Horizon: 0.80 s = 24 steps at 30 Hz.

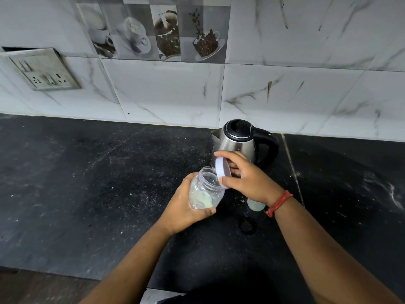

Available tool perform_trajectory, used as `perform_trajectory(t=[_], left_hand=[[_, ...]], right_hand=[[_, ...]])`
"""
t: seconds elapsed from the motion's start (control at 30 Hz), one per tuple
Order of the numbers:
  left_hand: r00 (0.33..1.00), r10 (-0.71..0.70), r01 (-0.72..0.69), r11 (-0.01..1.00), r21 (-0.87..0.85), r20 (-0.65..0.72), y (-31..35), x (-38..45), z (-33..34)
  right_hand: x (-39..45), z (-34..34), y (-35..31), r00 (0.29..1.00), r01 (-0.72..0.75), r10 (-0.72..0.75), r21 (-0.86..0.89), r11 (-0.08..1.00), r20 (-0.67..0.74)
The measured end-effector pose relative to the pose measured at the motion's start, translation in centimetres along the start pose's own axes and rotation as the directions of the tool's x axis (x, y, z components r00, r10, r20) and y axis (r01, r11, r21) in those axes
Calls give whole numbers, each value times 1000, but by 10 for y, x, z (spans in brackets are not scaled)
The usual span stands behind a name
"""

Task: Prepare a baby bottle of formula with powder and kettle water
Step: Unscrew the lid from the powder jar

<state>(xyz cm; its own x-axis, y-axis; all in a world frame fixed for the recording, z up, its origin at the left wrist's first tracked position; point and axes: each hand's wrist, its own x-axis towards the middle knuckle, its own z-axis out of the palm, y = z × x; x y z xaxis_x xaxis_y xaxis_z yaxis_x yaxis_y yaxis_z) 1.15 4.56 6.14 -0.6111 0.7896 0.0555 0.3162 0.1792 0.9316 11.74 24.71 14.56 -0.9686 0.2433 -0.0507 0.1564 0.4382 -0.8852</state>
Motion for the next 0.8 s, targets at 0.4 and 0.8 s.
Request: perform_trajectory(t=[0.4, 0.8], left_hand=[[965, -115, 124, 992, 22, -237, -45, 4, -5], [974, -194, 200, 979, 44, -119, -75, 0, -1]], right_hand=[[-4, 49, 56, 938, -174, 67, -297, 939, -340], [-17, 103, 111, 954, -285, 180, -544, 789, -238]])
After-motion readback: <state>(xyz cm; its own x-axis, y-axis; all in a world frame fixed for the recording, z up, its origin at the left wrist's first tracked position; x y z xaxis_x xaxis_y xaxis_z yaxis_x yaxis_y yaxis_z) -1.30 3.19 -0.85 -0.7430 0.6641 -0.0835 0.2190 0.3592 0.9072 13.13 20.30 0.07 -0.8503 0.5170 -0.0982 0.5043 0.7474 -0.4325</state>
